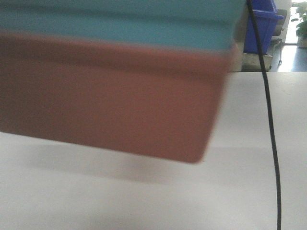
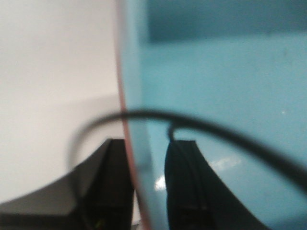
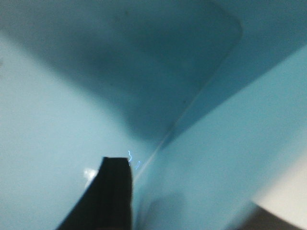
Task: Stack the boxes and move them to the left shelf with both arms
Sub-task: 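Lift the stacked tubs off the table with both grippers, then hold the stacked tubs with both grippers while the base drives away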
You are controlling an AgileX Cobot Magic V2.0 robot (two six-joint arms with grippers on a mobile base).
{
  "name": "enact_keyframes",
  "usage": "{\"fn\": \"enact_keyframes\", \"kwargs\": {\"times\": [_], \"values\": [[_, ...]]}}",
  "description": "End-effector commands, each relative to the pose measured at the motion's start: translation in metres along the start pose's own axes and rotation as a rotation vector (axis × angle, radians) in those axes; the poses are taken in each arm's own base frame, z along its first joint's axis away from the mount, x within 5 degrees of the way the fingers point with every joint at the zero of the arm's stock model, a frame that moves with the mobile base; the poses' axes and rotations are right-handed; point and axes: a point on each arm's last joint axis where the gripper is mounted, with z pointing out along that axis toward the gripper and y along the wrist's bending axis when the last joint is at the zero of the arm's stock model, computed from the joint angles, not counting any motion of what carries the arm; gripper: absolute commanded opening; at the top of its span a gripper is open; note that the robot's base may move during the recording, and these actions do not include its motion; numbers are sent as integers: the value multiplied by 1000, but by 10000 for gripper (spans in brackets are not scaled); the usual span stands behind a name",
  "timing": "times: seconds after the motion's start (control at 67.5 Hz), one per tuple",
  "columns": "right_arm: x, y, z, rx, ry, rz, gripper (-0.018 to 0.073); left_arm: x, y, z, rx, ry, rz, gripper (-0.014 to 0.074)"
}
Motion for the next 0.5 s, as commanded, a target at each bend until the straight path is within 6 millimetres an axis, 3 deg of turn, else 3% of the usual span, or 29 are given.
{"fn": "enact_keyframes", "kwargs": {"times": [0.0, 0.489], "values": [[-25, 13, -39, -77, -291, -20, 57, 0, -32, -40, 246, -141, 36, -3], [-25, 13, -39, -73, -289, -23, 57, -2, -33, -34, 252, -125, 31, -3]]}}
